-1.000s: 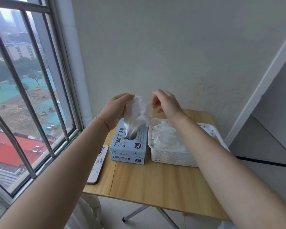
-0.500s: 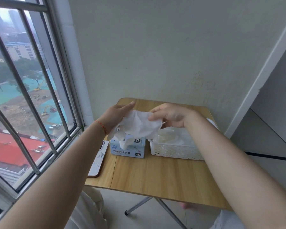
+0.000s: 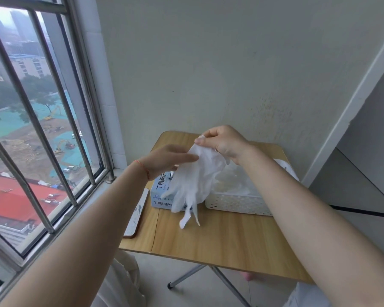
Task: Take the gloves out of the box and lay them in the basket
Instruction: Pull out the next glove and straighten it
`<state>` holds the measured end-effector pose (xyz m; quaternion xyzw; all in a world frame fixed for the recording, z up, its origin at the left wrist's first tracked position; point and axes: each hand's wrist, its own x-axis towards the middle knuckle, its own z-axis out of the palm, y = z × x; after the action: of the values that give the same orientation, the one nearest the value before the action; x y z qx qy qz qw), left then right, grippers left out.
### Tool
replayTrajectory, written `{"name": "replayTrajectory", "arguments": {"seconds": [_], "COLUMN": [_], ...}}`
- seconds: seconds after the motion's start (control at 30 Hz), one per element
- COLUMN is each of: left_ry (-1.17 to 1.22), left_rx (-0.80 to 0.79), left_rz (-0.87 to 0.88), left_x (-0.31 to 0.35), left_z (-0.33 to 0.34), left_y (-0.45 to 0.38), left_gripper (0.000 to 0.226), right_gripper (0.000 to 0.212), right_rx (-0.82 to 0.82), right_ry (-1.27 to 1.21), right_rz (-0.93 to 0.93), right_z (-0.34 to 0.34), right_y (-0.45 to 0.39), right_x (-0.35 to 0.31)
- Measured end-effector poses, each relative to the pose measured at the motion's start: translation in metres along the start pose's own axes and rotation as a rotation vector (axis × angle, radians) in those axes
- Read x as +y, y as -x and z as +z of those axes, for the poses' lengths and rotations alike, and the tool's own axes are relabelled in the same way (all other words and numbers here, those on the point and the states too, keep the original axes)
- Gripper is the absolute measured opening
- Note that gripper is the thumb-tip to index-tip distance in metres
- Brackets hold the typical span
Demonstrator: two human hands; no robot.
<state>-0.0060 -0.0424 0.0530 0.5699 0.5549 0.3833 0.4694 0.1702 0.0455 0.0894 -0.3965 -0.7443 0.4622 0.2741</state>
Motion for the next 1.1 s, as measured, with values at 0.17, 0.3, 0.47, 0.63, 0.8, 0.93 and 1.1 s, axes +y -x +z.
{"name": "replayTrajectory", "arguments": {"seconds": [0.17,0.3,0.47,0.63,0.8,0.93,1.1], "left_ry": [0.124,0.024,0.188,0.346,0.293,0.127,-0.657], "left_rx": [0.128,-0.019,-0.102,-0.002,-0.009,-0.029,0.052], "left_rz": [0.053,-0.073,-0.15,-0.095,-0.071,-0.053,-0.185], "left_x": [-0.004,-0.014,-0.034,-0.034,-0.006,0.032,0.053], "left_z": [0.006,0.001,-0.006,-0.01,-0.004,0.015,0.047], "left_y": [-0.004,0.002,0.006,-0.001,-0.024,-0.055,-0.113], "left_gripper": [0.019,0.057,0.036,0.054,0.048,0.019,0.032], "right_gripper": [0.026,0.034,0.036,0.044,0.045,0.042,0.036], "right_rx": [0.178,0.276,0.397,0.344,0.27,0.302,0.381], "right_ry": [0.403,0.602,0.657,0.686,0.623,0.463,0.54], "right_rz": [-0.196,-0.206,-0.159,-0.024,0.135,0.225,0.309], "right_z": [0.001,-0.004,-0.014,-0.034,-0.064,-0.097,-0.124], "right_y": [0.0,0.0,-0.004,-0.006,0.002,0.01,0.015], "right_x": [-0.009,-0.015,-0.013,0.004,0.023,0.047,0.104]}}
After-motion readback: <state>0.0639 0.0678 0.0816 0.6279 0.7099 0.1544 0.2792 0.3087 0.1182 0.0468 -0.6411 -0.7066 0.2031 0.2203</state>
